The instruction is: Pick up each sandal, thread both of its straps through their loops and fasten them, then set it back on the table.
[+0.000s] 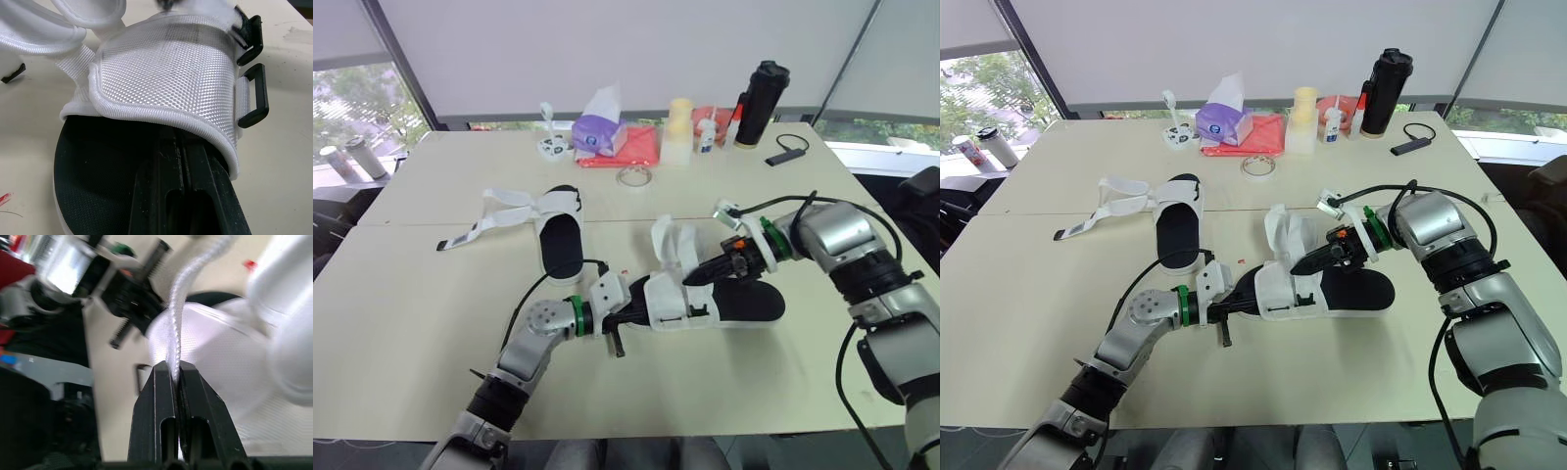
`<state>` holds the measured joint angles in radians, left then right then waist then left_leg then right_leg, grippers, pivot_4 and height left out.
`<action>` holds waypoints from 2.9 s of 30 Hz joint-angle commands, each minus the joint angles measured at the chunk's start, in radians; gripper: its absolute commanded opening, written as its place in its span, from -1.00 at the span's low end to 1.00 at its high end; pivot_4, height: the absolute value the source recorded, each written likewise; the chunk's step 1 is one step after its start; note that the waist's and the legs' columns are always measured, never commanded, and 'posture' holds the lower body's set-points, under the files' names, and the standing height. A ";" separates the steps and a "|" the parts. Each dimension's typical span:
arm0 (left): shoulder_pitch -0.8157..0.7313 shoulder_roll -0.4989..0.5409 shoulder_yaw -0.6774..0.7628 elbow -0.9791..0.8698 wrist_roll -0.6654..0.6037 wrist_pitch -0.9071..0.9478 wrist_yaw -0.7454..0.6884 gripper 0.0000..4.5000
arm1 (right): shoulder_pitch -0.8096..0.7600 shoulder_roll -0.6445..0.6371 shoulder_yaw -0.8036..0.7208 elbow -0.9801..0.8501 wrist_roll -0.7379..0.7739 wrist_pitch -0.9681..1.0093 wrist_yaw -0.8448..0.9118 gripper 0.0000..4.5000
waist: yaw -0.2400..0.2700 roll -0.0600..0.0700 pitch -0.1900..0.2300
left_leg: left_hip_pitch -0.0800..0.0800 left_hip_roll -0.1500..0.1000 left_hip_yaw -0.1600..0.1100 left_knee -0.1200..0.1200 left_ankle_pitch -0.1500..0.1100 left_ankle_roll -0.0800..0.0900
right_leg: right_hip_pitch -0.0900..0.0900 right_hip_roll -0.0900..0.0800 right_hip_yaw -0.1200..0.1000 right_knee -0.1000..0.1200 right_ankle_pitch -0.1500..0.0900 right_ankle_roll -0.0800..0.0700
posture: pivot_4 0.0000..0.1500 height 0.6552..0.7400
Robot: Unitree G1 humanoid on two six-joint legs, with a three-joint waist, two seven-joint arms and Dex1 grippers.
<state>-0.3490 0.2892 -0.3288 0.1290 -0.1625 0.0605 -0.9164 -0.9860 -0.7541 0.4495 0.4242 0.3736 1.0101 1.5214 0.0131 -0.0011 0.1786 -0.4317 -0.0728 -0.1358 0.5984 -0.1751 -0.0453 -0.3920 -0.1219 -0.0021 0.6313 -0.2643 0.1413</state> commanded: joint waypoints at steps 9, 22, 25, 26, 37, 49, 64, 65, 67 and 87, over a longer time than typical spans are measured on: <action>0.027 0.006 -0.029 0.031 0.035 0.028 0.003 -1.00 | -0.001 -0.016 -0.003 -0.045 -0.038 -0.021 0.051 -0.98 | 0.000 0.000 0.000 | 0.000 0.000 0.000 0.000 0.000 0.000 | 0.000 0.000 0.000 0.000 0.000 0.000 | 1.00 1.00; 0.017 -0.001 -0.031 0.044 0.035 0.020 0.000 -1.00 | 0.133 -0.043 -0.068 -0.258 -0.022 -0.022 -0.067 -0.98 | 0.000 0.000 0.000 | 0.000 0.000 0.000 0.000 0.000 0.000 | 0.000 0.000 0.000 0.000 0.000 0.000 | 1.00 1.00; 0.014 -0.002 -0.031 0.048 0.035 0.020 -0.001 -1.00 | 0.164 -0.057 -0.081 -0.296 -0.012 -0.025 -0.075 -0.98 | -0.001 0.000 0.000 | 0.000 0.000 0.000 0.000 0.000 0.000 | 0.000 0.000 0.000 0.000 0.000 0.000 | 1.00 1.00; 0.013 -0.002 -0.031 0.049 0.035 0.020 -0.002 -1.00 | 0.172 -0.060 -0.083 -0.302 -0.017 -0.034 -0.084 -0.98 | -0.001 0.000 0.000 | 0.000 0.000 0.000 0.000 0.000 0.000 | 0.000 0.000 0.000 0.000 0.000 0.000 | 1.00 1.00; 0.020 -0.001 -0.032 0.038 0.031 0.029 -0.003 -1.00 | 0.209 -0.073 -0.145 -0.376 0.027 -0.011 -0.125 -0.98 | -0.001 0.000 0.000 | 0.000 0.000 0.000 0.000 0.000 0.000 | 0.000 0.000 0.000 0.000 0.000 0.000 | 1.00 1.00; 0.019 -0.005 -0.035 0.042 0.033 0.028 -0.004 -1.00 | 0.244 -0.086 -0.216 -0.455 0.085 0.069 -0.195 -0.98 | 0.000 0.000 0.000 | 0.000 0.000 0.000 0.000 0.000 0.000 | 0.000 0.000 0.000 0.000 0.000 0.000 | 1.00 1.00; 0.015 -0.009 -0.038 0.046 0.033 0.028 -0.007 -1.00 | 0.375 -0.104 -0.259 -0.626 0.166 0.120 -0.304 -0.98 | 0.000 0.000 0.000 | 0.000 0.000 0.000 0.000 0.000 0.000 | 0.001 0.000 0.000 0.000 0.000 0.000 | 1.00 1.00; 0.014 -0.010 -0.037 0.048 0.033 0.027 -0.007 -1.00 | 0.384 -0.100 -0.259 -0.644 0.171 0.122 -0.316 -0.98 | -0.001 0.000 0.000 | 0.000 0.000 0.000 -0.001 0.000 0.000 | 0.001 0.000 0.000 0.000 0.000 0.000 | 1.00 1.00; 0.013 -0.010 -0.037 0.048 0.033 0.027 -0.007 -1.00 | 0.395 -0.096 -0.262 -0.662 0.170 0.112 -0.337 -0.98 | -0.001 0.000 0.000 | 0.000 0.001 0.000 -0.001 0.000 0.000 | 0.001 0.000 0.000 0.000 0.000 0.000 | 1.00 1.00; 0.012 -0.012 -0.043 0.050 0.035 0.023 -0.012 -1.00 | 0.503 -0.140 -0.357 -0.779 0.255 0.132 -0.439 -0.73 | 0.001 0.000 0.000 | 0.001 0.001 0.000 0.000 0.000 0.000 | 0.001 0.000 0.000 -0.001 0.000 0.000 | 1.00 1.00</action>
<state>-0.3584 0.2709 -0.3354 0.1455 -0.1611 0.0605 -0.9128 -0.4869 -0.8747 0.1295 -0.3253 0.6109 1.1327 1.0868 0.0143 -0.0013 0.1784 -0.4310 -0.0720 -0.1360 0.5979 -0.1750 -0.0454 -0.3904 -0.1219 -0.0020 0.6302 -0.2647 0.1410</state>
